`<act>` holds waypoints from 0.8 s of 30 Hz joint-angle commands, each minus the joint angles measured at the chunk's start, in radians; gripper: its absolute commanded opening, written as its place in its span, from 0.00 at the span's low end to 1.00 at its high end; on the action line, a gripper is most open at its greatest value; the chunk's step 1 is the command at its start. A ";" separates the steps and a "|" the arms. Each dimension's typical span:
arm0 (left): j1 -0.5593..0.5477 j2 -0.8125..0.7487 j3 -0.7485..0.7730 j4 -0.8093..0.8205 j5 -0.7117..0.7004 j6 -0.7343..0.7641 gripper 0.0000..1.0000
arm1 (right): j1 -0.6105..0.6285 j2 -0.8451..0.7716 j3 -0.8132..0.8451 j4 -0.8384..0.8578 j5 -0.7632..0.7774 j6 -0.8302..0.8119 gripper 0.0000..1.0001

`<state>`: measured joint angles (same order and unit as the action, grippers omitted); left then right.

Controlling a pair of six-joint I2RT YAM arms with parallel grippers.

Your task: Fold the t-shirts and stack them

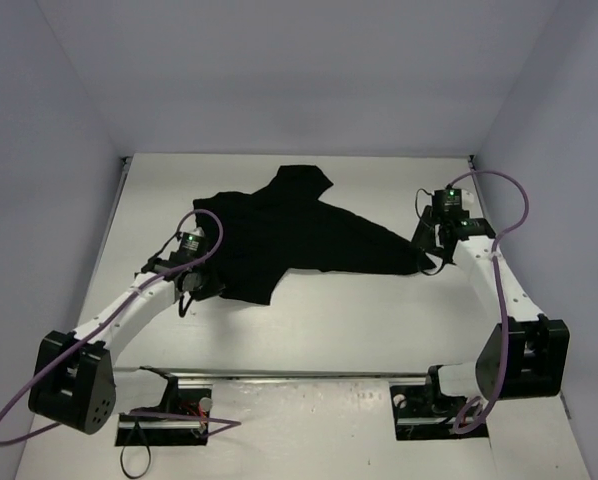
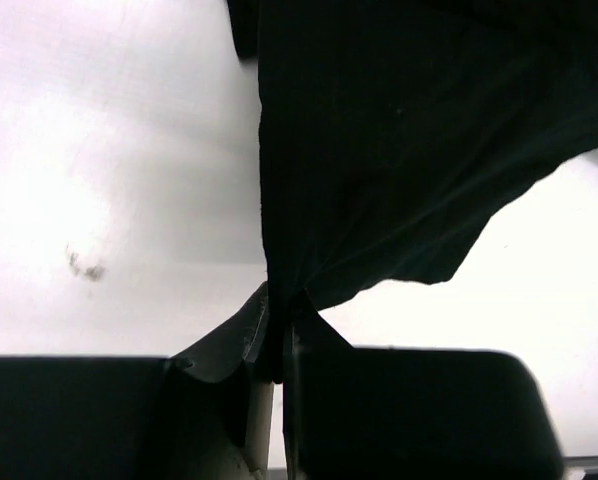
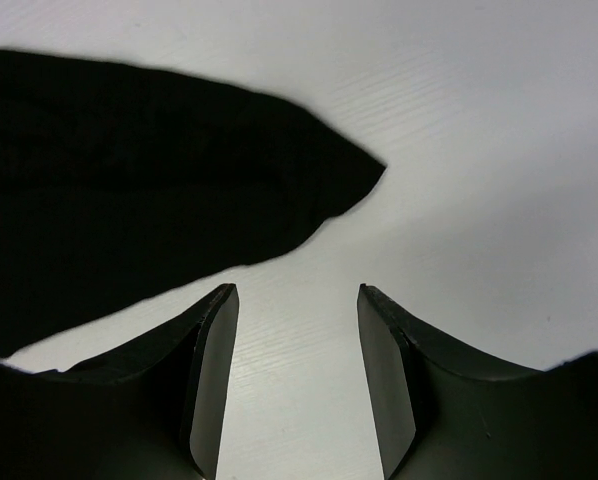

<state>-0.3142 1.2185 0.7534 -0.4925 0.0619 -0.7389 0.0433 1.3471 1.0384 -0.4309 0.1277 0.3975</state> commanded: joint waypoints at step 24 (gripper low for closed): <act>0.041 -0.129 0.164 -0.201 -0.062 0.113 0.00 | -0.039 0.242 -0.184 0.111 0.027 0.112 0.58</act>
<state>-0.2810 1.0894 0.8814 -0.6834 0.0074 -0.6529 0.0021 1.5913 0.8735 -0.3532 0.1406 0.4844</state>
